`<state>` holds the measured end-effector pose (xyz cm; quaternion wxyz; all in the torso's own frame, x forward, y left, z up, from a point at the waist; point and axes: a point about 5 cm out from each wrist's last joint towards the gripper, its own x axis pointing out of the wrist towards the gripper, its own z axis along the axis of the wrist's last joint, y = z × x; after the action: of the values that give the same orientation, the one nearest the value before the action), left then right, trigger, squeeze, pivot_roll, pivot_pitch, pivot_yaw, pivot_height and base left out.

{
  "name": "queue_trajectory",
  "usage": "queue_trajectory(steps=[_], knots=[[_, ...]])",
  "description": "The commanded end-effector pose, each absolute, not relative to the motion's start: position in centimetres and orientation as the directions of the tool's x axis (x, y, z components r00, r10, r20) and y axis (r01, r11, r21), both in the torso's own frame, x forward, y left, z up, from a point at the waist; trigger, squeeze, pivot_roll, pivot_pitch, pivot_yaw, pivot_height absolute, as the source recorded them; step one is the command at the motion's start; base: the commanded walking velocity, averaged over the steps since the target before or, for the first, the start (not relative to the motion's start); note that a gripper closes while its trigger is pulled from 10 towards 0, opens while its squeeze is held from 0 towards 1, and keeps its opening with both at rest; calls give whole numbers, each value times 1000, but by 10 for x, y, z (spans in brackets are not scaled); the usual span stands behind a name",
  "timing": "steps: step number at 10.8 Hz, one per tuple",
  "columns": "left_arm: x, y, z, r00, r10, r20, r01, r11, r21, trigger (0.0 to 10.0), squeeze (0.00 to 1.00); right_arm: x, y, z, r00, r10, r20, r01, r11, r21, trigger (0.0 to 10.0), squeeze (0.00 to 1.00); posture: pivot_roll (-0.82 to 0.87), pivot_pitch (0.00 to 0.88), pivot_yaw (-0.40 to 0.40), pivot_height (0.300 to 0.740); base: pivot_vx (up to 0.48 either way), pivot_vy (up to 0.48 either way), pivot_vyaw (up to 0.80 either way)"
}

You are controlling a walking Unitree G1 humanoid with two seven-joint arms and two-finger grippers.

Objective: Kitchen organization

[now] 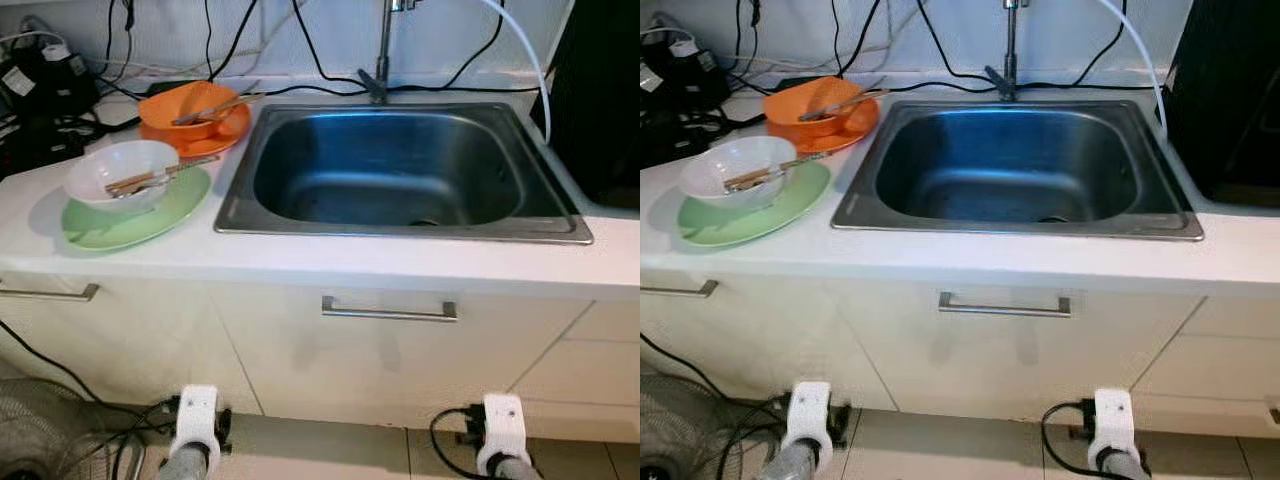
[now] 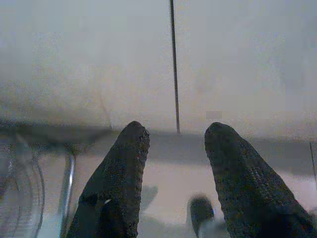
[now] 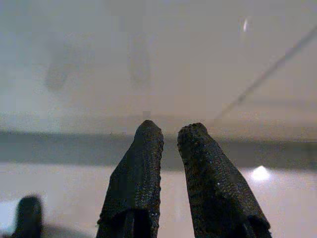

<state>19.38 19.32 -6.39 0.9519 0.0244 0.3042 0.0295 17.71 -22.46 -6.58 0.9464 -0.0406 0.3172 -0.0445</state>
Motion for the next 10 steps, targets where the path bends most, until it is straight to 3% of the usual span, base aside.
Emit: queue_trajectory(steps=[1,4,8,10], knots=[[203,199,-53,860,87,-503,-64,996,63,10000,0,185,-217,-58,844,-77,-530,20,993,-112,10000,0,45,0,88,740,0,0,0],[208,199,-27,949,102,-298,-85,994,71,10000,0,177,-230,-35,921,-188,-341,139,977,-163,10000,0,38,0,85,740,0,0,0],[188,200,2,977,125,-171,-107,988,113,10000,0,165,-227,16,961,-244,-126,214,953,-215,10000,0,34,43,84,740,0,0,0],[201,191,45,990,136,-21,-133,985,113,10000,0,190,-221,71,968,-247,50,252,944,-211,10000,0,39,50,81,740,0,0,0]])
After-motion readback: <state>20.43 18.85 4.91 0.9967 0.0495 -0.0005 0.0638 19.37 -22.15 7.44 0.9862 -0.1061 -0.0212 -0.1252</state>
